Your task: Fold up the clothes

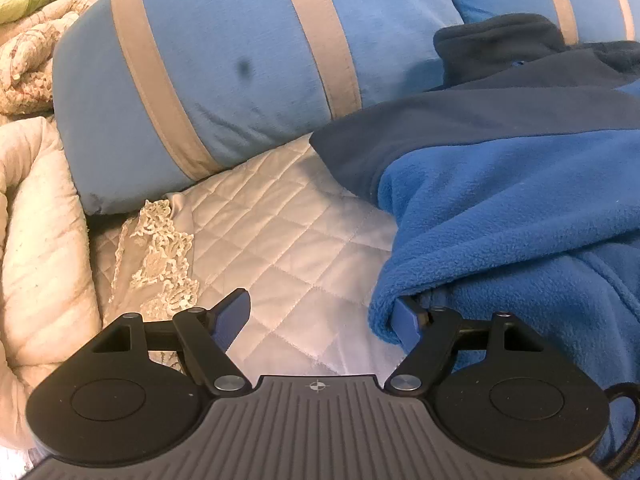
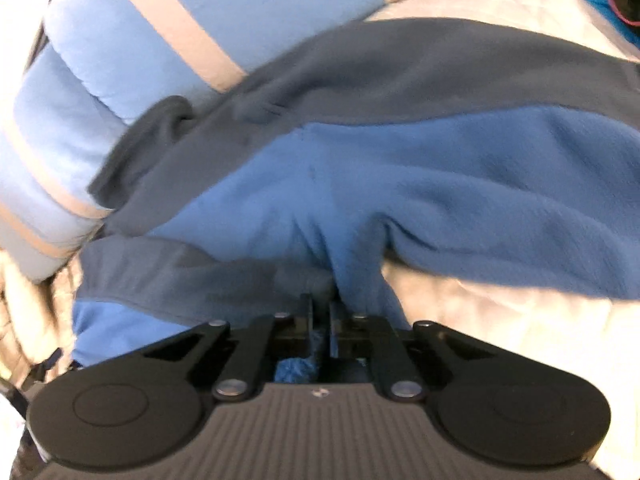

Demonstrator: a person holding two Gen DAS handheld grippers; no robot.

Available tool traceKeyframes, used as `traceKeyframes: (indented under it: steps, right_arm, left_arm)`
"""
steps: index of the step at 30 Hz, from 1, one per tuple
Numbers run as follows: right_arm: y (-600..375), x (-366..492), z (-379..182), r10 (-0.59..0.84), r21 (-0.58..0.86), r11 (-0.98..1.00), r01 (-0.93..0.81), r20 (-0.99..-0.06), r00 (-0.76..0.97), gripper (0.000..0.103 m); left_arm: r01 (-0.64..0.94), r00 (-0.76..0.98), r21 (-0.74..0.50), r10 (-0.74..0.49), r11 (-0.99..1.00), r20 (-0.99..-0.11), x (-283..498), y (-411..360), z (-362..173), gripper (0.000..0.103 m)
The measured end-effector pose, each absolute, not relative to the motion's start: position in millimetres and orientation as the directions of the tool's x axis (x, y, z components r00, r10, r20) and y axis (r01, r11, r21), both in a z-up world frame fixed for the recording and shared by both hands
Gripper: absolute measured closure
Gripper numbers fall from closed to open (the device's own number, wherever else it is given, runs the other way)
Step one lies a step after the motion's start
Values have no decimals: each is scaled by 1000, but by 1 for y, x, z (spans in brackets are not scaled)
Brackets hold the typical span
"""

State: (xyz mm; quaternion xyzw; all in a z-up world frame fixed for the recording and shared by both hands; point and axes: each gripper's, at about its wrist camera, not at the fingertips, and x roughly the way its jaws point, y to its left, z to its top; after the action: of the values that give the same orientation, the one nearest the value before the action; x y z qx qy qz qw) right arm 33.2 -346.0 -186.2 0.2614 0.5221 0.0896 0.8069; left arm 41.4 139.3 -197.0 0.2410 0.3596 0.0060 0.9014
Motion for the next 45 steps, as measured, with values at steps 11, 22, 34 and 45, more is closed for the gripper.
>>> traceKeyframes:
  steps: [11, 22, 34, 45]
  right_arm:
    - [-349, 22, -166, 361, 432, 901, 45, -804, 473, 25]
    - [-350, -8, -65, 240, 206, 970, -129, -729, 641, 0]
    - [-417, 0, 75, 131, 167, 985, -46, -545, 828, 0]
    - [-503, -25, 157, -20, 227, 967, 118, -393, 919, 0]
  left_arm:
    - [173, 733, 399, 153, 901, -663, 35, 141, -182, 28]
    - [120, 754, 218, 54, 968, -654, -7, 171, -81, 28]
    - [136, 870, 137, -52, 981, -490, -28, 160, 89, 26]
    - [244, 930, 97, -204, 965, -306, -40, 101, 181, 21]
